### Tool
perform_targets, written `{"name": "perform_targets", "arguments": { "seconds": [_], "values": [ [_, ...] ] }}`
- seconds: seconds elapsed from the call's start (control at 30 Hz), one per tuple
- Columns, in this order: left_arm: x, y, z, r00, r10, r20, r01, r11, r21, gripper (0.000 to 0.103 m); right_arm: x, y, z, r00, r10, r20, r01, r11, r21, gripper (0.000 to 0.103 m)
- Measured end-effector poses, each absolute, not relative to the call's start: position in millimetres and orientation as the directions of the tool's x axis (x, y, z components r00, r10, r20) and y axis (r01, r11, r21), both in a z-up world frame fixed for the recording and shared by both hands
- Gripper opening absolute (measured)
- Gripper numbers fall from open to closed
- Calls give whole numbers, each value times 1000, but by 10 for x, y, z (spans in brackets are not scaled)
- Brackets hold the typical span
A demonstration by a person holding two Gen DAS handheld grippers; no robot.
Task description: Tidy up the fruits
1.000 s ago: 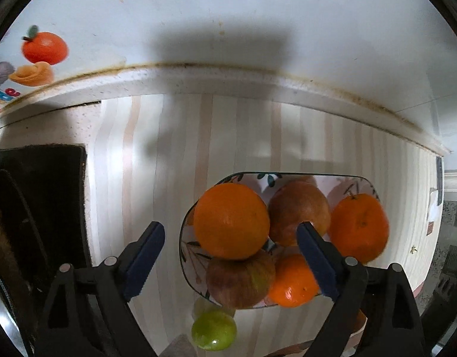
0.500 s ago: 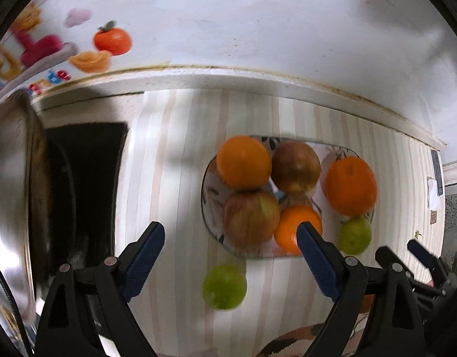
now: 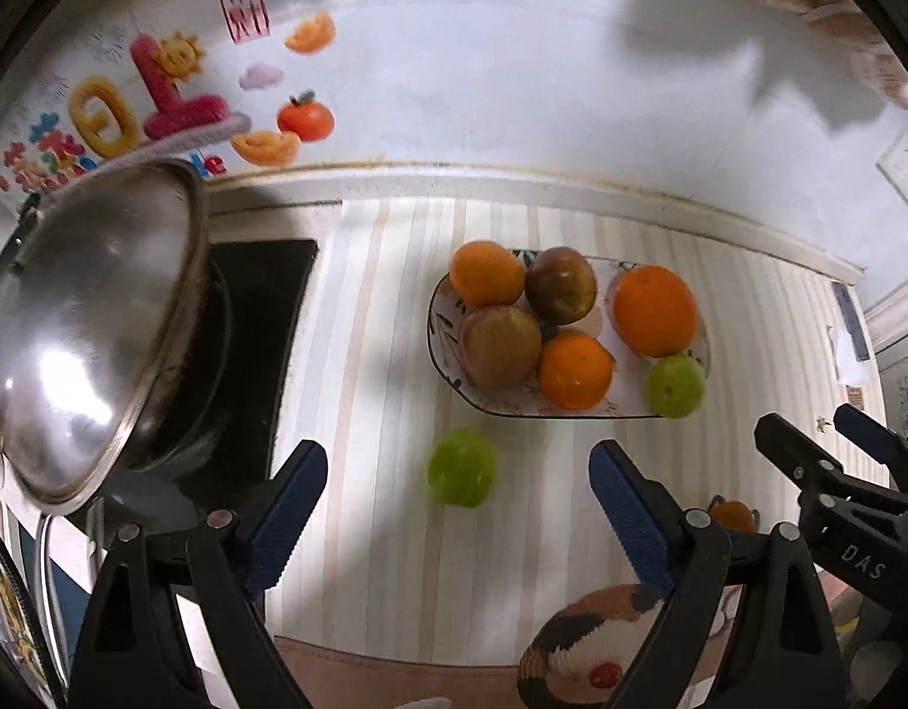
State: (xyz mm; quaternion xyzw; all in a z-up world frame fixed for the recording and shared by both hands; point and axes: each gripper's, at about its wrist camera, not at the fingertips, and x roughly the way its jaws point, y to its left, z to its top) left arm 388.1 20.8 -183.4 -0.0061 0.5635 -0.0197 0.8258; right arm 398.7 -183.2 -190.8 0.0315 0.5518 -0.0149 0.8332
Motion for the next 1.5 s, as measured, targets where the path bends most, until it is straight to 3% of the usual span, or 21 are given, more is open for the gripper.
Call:
{"name": "perform_targets", "arguments": {
  "seconds": [0.53, 0.87, 0.97, 1.2, 1.5],
  "values": [
    [3120, 202, -1090, 530, -84, -844, 61, 996, -61, 91, 3027, -1717, -1041, 541, 28, -841, 33, 998, 54, 97],
    [3000, 238, -1104, 529, -91, -844, 43, 996, -81, 91, 2891, -1774, -982, 537, 81, -839, 52, 990, 129, 97],
    [3054, 259, -1245, 502, -85, -861, 30, 996, -81, 100, 2936, -1958, -1156, 494, 89, -865, 97, 983, 156, 98],
    [3224, 338, -1787, 389, -42, -920, -31, 998, -59, 100, 3073, -2573, -1949, 346, 74, -935, 251, 953, 169, 98],
    [3572, 416, -2462, 218, -52, -974, -104, 992, -76, 100, 3342, -2943, -3116, 160, 168, -973, 357, 909, 216, 97]
  ]
}}
